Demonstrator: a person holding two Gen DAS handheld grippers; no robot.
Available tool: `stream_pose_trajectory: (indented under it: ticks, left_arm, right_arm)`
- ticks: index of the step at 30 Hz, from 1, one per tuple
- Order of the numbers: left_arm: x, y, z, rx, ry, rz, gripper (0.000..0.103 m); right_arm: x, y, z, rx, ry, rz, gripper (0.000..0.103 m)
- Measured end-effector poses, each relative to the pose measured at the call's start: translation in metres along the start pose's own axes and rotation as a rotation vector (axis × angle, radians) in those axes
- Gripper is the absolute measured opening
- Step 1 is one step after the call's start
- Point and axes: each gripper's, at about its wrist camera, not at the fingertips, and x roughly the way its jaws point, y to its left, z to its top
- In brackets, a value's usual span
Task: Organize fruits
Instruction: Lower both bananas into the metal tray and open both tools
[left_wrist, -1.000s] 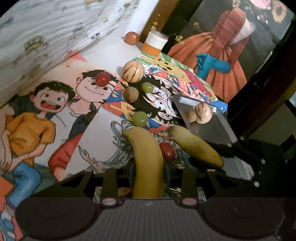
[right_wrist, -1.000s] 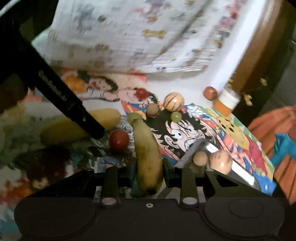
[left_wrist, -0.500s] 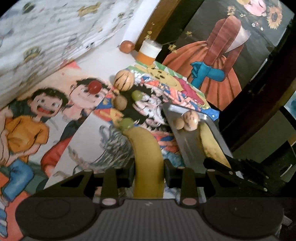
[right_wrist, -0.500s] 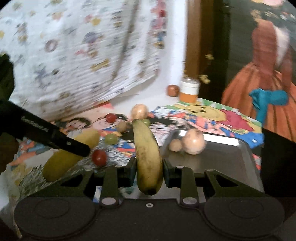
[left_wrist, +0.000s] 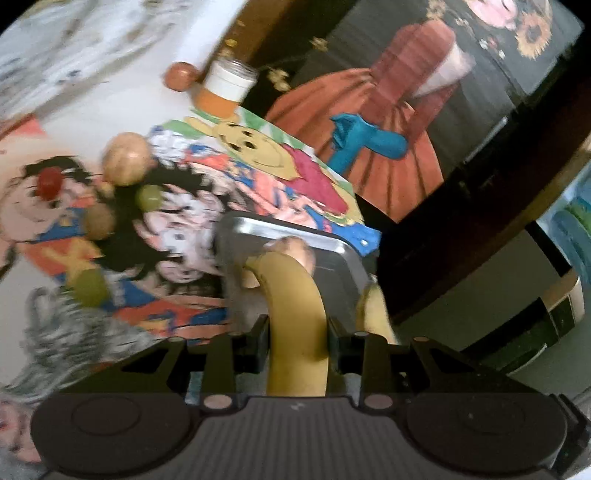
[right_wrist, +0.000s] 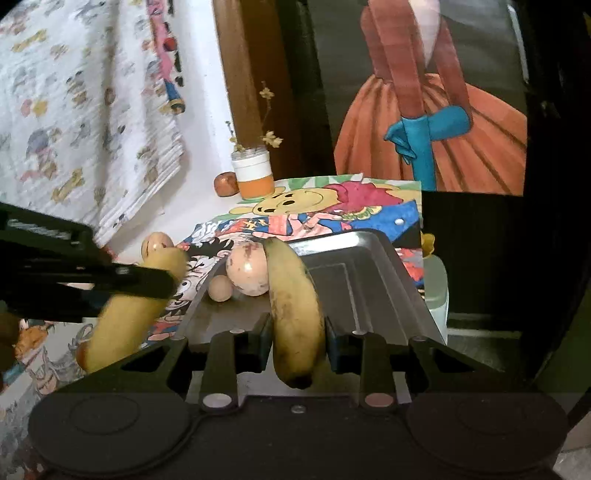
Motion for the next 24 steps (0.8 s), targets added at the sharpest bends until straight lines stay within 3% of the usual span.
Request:
stream_pose_trajectory:
  ticks: [11,24]
  left_arm:
    - [0.042,-0.016,-0.012,0.089,0.042,0.029,0.035]
    - [0.047,-0.011,-0.015,0.074,0.048,0.051,0.036]
  right_arm:
    - [0.007,-0.013,-0.015,0.07,0.03,0.013,0.032]
    - [0.007,-0.003,-0.018,0.022,0.026,0.012,0.033]
